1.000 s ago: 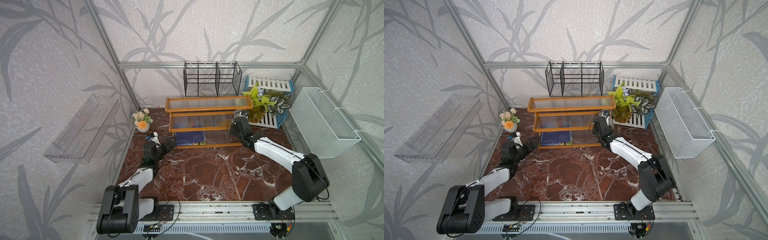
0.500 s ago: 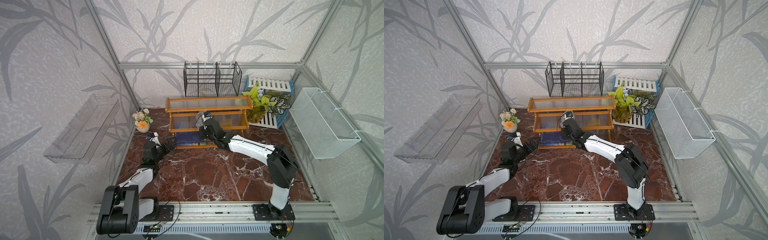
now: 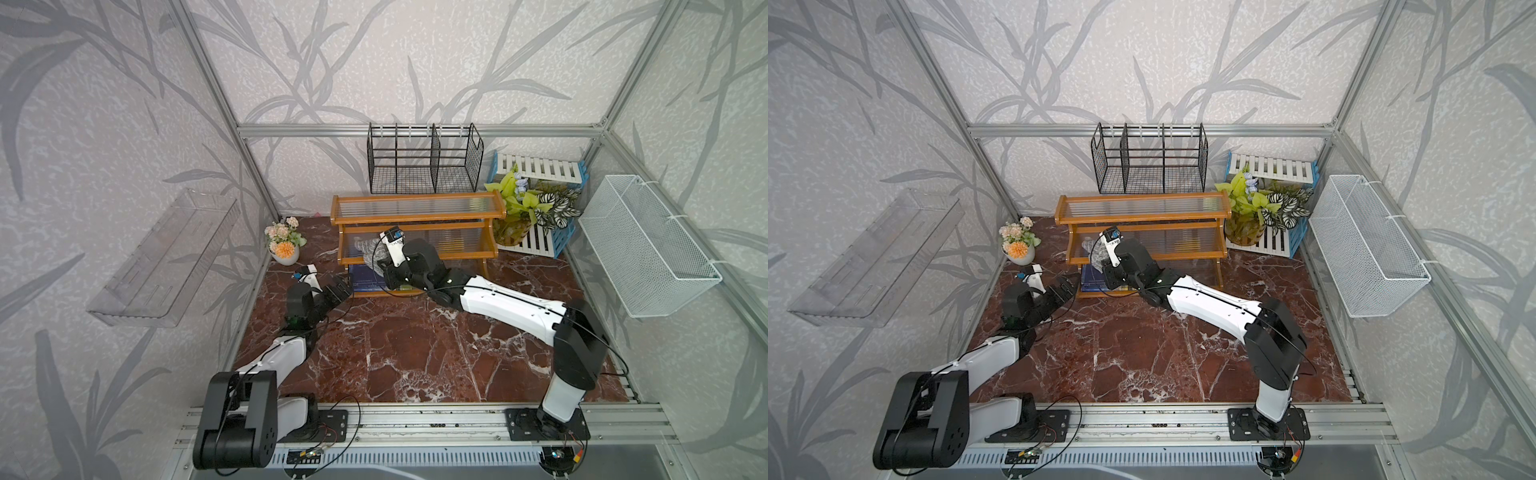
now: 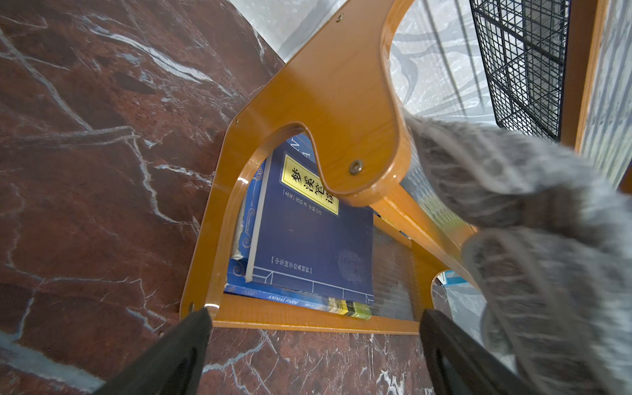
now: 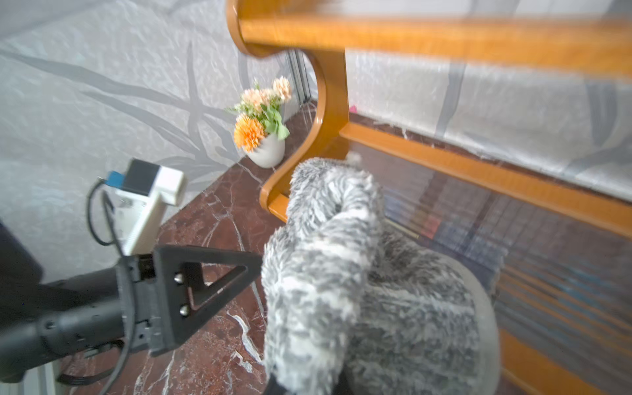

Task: Wipe the bookshelf clean with a cloth
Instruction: Wipe the dust from the shelf.

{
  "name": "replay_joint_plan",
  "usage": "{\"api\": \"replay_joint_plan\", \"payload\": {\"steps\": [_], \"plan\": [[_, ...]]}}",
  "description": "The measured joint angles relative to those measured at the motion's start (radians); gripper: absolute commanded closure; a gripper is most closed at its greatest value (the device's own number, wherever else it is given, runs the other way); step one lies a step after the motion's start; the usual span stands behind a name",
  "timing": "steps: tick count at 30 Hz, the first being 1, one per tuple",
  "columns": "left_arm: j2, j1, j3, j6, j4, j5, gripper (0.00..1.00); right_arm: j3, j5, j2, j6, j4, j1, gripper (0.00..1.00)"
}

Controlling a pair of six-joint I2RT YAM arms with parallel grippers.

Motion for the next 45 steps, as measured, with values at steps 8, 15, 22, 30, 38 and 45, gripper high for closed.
{"api": "replay_joint_plan", "payload": {"steps": [8,15,22,30,38,45], "plan": [[-0.019,0.000,-0.001,-0.008,0.000,0.003,0.00,0.148,-0.018,-0.092,0.000,-0.033,0.000,1.00],[-0.023,0.000,-0.001,-0.012,0.000,0.004,0.00,0.446,0.017,0.030,0.003,-0.125,0.000,1.00],[-0.025,0.000,-0.001,-0.016,0.000,0.004,0.00,0.698,0.058,0.259,0.008,-0.292,0.000,1.00],[-0.025,0.000,-0.005,-0.018,0.009,0.004,0.00,0.929,0.093,0.463,0.027,-0.471,0.000,1.00],[-0.024,-0.003,-0.006,-0.019,0.017,0.004,0.00,1.392,0.089,0.728,0.056,-0.634,0.030,1.00],[-0.024,-0.006,-0.007,-0.026,0.018,0.004,0.00,1.391,0.084,0.765,0.092,-0.665,0.027,1.00]]}}
